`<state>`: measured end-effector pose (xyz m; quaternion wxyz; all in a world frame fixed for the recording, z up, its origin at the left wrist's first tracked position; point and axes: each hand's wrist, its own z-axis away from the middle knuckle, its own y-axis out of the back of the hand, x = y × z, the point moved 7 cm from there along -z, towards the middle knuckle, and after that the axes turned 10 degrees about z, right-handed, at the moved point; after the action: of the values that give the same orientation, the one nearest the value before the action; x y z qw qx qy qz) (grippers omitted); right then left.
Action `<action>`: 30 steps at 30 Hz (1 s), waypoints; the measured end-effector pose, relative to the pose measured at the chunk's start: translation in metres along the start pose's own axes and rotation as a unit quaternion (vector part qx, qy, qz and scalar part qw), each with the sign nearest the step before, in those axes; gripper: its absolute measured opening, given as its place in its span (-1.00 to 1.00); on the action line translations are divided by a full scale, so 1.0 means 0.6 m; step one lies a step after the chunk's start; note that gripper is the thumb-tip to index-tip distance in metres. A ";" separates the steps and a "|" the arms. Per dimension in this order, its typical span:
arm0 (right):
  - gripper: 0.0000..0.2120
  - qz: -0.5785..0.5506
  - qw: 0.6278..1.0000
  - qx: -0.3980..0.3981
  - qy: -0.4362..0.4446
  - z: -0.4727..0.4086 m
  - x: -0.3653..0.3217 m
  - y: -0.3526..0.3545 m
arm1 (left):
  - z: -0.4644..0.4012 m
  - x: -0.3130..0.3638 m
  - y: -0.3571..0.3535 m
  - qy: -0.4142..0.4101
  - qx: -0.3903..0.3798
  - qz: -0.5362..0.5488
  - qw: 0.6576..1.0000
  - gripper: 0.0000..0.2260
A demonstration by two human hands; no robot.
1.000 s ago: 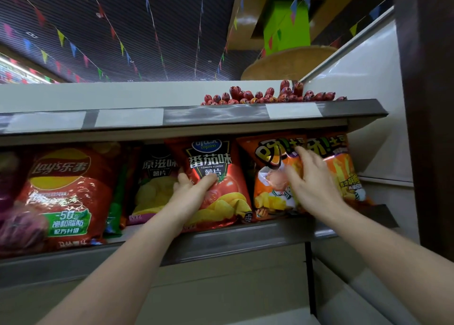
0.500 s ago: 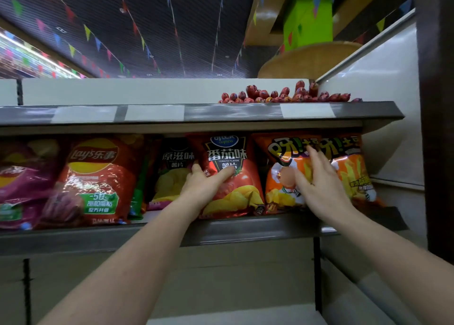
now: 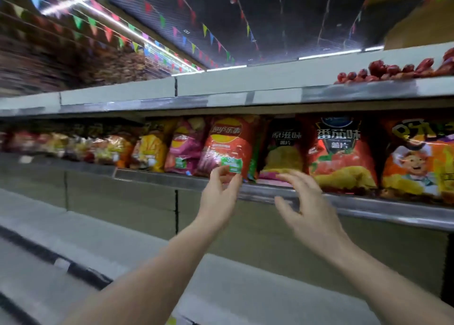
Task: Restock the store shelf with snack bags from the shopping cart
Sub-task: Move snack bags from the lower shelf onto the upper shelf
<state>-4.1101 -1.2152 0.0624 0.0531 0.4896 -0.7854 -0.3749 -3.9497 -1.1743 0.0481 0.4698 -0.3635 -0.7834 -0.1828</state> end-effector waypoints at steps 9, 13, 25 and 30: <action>-0.65 -0.137 0.987 -0.068 0.055 -0.019 -0.275 -0.210 | 0.003 -0.033 0.373 0.025 0.132 -0.080 0.988 -0.76; -0.65 -0.190 0.973 -0.120 0.054 -0.026 -0.426 -0.336 | 0.003 -0.052 0.564 0.049 0.165 -0.107 0.979 -0.74; -0.63 -0.321 0.898 -0.272 0.127 -0.036 -0.790 -0.633 | 0.060 -0.081 1.002 0.111 0.340 -0.164 0.919 -0.69; -0.64 -0.356 0.871 -0.306 0.147 -0.064 -0.892 -0.763 | 0.030 -0.126 1.118 0.103 0.399 -0.163 0.897 -0.84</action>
<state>-3.4834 -0.9126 -0.0521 0.1781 0.7451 -0.3868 -0.5133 -3.4409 -0.7445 -0.0635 0.6173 0.0079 -0.7859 0.0346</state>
